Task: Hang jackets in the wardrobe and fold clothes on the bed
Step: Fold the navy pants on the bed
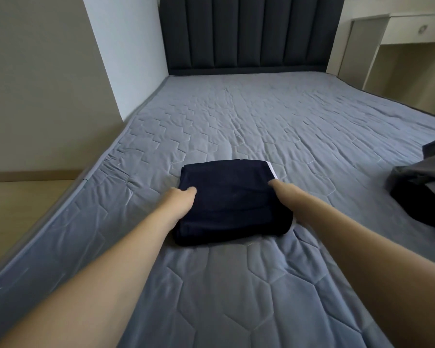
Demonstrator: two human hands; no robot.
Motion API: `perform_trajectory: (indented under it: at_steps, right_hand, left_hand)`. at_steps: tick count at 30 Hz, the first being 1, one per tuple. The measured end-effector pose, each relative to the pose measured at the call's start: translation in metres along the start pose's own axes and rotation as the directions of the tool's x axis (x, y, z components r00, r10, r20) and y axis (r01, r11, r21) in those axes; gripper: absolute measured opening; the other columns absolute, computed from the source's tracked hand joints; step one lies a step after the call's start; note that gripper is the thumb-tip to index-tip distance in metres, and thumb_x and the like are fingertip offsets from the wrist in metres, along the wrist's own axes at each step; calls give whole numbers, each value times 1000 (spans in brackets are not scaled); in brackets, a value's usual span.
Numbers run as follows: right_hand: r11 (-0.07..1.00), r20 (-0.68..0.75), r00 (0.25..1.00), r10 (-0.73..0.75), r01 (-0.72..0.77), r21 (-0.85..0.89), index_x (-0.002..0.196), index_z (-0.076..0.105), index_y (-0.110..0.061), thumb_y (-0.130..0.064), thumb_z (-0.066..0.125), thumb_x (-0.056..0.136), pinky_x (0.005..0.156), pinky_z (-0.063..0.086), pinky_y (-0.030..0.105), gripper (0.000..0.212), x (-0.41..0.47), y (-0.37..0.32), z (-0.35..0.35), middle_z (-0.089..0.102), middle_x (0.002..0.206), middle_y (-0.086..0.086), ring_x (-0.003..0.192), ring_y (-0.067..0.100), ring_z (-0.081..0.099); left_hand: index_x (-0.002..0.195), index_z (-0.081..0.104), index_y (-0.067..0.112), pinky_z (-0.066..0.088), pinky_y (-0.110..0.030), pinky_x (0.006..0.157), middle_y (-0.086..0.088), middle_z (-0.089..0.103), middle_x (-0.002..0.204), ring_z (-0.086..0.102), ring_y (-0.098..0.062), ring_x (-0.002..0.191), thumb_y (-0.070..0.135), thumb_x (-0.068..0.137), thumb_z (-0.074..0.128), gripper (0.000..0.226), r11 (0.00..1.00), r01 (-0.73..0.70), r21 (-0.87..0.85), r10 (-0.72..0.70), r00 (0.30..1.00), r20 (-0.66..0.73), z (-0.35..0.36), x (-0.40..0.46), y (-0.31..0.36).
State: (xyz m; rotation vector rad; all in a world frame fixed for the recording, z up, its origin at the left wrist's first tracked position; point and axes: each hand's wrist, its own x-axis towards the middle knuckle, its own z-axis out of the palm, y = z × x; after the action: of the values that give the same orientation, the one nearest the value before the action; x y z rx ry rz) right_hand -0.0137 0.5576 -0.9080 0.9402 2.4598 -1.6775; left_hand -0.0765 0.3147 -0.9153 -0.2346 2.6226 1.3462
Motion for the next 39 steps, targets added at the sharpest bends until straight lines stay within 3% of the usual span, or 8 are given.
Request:
perform_trajectory:
  at_steps: [2,6,13,17,21,25,32,39]
  right_hand:
    - [1000,70,997,17,-17,4,135,51,-9,-50,51,91,103,40,40,61,14,-15,2,55,133,11,115,28,55]
    - [996,171,983,61,-71,55,135,51,-13,-53,66,83,106,42,44,67,45,-41,6,58,132,10,117,30,57]
    - [997,149,987,68,-72,24,123,56,-7,-50,79,74,92,51,48,70,108,-59,27,64,114,13,98,34,64]
    - [999,78,997,22,-19,-46,132,46,-7,-54,73,78,87,51,45,77,135,-63,41,58,117,11,98,32,60]
    - [991,180,977,117,-126,37,125,53,-6,-47,75,80,78,54,45,65,139,-79,40,63,114,14,95,33,64]
    - [964,249,960,127,-178,196,117,62,-4,-31,74,85,81,57,48,43,117,-128,36,71,105,16,91,32,69]
    - [956,288,951,-116,28,291,109,61,-19,-22,70,89,65,59,36,22,8,-390,11,69,98,8,82,23,69]
    - [904,442,790,-425,344,253,102,67,-18,-27,59,96,90,55,44,13,-162,-736,6,68,111,13,99,28,66]
  left_hand:
    - [109,58,7,52,-46,95,-15,67,113,65,-33,101,36,90,53,35,990,1,-138,4,999,38,1,11,12]
    - [132,46,3,53,-42,91,-13,63,120,64,-30,103,26,89,65,52,948,87,-307,-62,994,91,7,44,30]
    - [120,59,4,49,-46,98,-11,67,115,64,-31,104,26,89,70,40,935,208,-289,-162,971,175,22,103,51]
    - [104,52,11,48,-35,81,-6,60,94,58,-24,86,20,93,61,17,959,166,-231,-152,985,75,39,128,50]
    - [108,56,8,52,-44,94,-12,65,109,63,-30,103,13,94,55,15,917,258,-304,-235,966,111,36,135,54]
    - [110,57,4,55,-50,89,-16,67,108,66,-33,100,4,87,54,23,850,287,-442,-261,958,120,-2,124,83]
    - [116,56,26,52,-44,96,-4,60,113,61,-26,104,9,94,47,30,839,123,-529,-154,988,-15,-248,75,246]
    - [95,63,11,50,-48,94,-7,61,95,57,-24,86,15,93,52,13,872,-37,-488,-128,945,-302,-583,-8,422]
